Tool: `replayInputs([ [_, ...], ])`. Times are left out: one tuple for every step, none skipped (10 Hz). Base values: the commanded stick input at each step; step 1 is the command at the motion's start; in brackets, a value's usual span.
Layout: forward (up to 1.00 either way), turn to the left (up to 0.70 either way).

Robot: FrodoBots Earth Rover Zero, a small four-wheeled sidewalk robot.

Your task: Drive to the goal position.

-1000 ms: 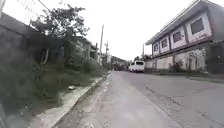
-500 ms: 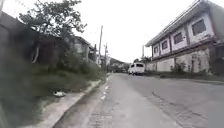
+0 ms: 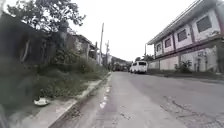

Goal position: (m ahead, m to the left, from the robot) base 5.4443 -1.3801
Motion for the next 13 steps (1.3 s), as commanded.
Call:
replayInputs([
  [1.00,-0.39],
  [1.00,-0.40],
  [1.00,-0.40],
  [1.00,-0.16],
  [1.00,0.00],
  [1.00,0.00],
  [1.00,0.00],
  [1.00,0.00],
  [1.00,0.00],
  [1.00,0.00],
  [1.00,0.00],
  [1.00,0.00],
  [1.00,0.00],
])
